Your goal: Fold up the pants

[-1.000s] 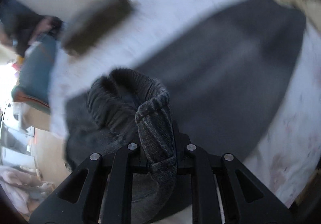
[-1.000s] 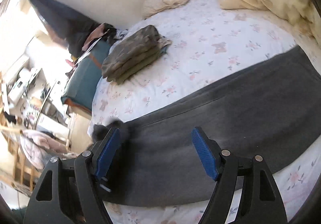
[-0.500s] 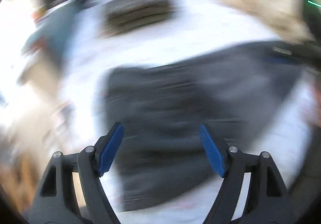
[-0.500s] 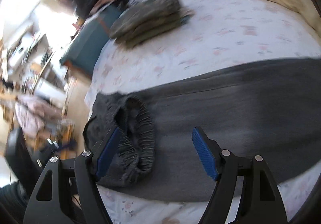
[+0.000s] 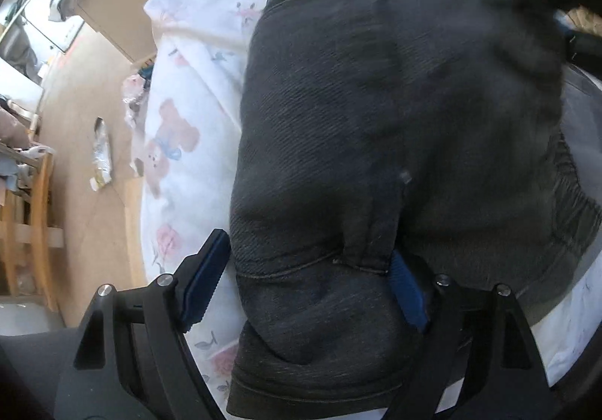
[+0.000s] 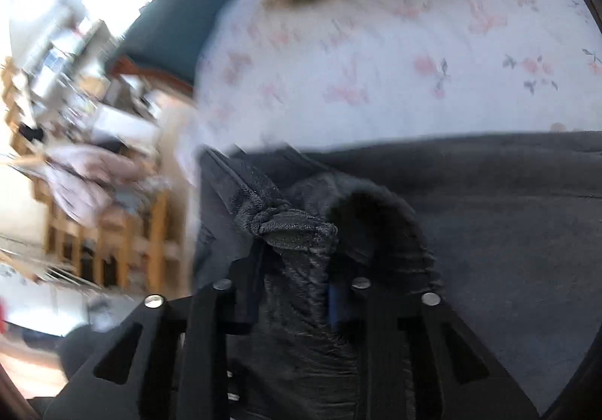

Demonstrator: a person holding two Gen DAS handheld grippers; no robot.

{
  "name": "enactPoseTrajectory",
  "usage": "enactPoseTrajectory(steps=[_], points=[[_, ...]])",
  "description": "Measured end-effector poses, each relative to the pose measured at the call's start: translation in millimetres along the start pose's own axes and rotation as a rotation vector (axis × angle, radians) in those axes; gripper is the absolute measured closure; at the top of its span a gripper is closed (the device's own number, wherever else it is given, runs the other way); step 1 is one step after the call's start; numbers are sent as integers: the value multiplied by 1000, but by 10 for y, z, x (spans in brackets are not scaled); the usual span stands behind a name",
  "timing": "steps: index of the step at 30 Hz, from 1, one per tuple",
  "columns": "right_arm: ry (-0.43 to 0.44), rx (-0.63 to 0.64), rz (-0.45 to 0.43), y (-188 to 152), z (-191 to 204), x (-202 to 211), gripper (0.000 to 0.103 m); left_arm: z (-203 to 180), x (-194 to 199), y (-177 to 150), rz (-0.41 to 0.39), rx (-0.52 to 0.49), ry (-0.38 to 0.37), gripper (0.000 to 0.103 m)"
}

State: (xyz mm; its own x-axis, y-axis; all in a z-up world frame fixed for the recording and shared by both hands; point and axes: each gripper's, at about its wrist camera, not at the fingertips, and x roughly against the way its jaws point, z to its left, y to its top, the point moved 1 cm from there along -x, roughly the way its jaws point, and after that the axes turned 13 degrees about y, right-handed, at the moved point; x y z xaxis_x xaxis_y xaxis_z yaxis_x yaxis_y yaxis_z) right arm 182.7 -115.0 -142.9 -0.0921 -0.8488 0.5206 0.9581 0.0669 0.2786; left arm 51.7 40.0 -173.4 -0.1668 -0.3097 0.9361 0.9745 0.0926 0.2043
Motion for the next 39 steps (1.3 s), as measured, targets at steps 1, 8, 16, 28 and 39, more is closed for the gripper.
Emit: enactPoseTrajectory(steps=[1,8,16,28,39], points=[[3,-1,-57,-10,3,127,79,-12,3,-16,1,-12,-6,24],[-158,-52,-9,-66,-475,-49,63,-113,95,-53,2,-37,6,24],[-226,150,78,-596,288,554,58,-175,496,-27,-128,-14,-51,24],[-261,-61,-9,-1205,-169,678,85,-189,829,18,-266,13,-34,26],[-260,-666,-662,-2266,-1187,2281,27,-1158,501,194,-98,-144,-101,26]])
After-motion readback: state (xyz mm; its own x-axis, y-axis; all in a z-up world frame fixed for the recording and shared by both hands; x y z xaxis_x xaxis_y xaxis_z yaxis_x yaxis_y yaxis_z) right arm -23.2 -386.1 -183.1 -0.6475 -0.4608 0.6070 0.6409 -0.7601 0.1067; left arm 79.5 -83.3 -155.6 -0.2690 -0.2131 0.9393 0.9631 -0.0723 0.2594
